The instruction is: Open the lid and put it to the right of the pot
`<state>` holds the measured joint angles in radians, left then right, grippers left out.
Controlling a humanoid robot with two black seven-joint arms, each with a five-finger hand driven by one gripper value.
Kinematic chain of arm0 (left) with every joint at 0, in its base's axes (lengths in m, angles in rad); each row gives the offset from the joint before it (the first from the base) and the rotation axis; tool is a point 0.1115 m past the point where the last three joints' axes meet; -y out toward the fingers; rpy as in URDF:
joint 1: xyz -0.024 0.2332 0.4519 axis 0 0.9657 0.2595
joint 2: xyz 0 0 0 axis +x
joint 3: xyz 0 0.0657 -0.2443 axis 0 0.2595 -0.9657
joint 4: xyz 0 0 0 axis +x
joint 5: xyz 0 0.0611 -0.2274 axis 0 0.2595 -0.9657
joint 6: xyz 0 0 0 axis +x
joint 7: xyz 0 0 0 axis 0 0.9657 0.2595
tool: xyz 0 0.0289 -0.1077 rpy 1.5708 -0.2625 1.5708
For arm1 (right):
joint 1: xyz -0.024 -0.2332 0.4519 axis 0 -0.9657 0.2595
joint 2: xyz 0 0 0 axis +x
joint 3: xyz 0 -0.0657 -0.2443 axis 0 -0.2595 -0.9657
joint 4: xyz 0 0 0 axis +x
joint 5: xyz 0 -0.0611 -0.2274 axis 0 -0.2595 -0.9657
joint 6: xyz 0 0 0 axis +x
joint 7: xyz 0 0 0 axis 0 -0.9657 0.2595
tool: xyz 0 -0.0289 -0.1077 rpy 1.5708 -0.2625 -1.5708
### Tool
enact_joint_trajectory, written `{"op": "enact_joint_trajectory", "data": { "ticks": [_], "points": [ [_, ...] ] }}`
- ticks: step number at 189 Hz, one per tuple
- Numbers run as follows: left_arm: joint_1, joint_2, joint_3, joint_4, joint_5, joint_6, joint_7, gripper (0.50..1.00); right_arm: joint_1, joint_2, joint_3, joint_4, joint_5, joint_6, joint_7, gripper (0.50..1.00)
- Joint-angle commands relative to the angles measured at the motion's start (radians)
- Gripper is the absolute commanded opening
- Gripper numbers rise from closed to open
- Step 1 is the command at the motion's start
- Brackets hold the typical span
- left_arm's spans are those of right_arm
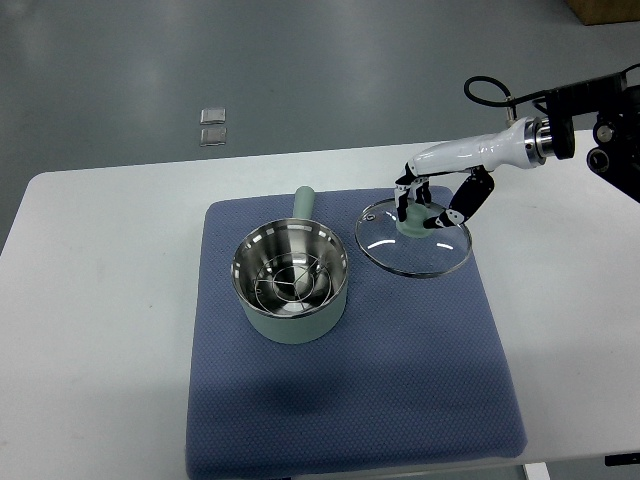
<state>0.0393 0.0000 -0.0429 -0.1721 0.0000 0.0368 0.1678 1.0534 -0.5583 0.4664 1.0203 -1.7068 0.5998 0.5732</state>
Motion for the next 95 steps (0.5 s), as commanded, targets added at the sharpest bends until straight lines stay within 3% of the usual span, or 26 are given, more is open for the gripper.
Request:
{"op": "enact_joint_trajectory", "data": {
  "ticks": [1, 76, 90, 95],
  "points": [
    [0.001, 0.0, 0.0, 0.0, 0.0, 0.0, 0.001, 1.0, -0.023, 0.001, -0.009, -0.005, -0.001, -0.029, 0.001, 0.5],
    [0.001, 0.0, 0.0, 0.0, 0.0, 0.0, -0.001, 1.0, -0.095, 0.026, -0.029, -0.046, -0.011, -0.086, -0.006, 0.5],
    [0.001, 0.0, 0.0, -0.001, 0.0, 0.0, -0.001, 1.0, -0.107, 0.04, -0.032, -0.046, -0.01, -0.095, -0.009, 0.65],
    [0.001, 0.0, 0.0, -0.001, 0.0, 0.0, 0.001, 1.0, -0.113, 0.049, -0.032, -0.046, -0.007, -0.095, -0.01, 0.754]
  ]
}}
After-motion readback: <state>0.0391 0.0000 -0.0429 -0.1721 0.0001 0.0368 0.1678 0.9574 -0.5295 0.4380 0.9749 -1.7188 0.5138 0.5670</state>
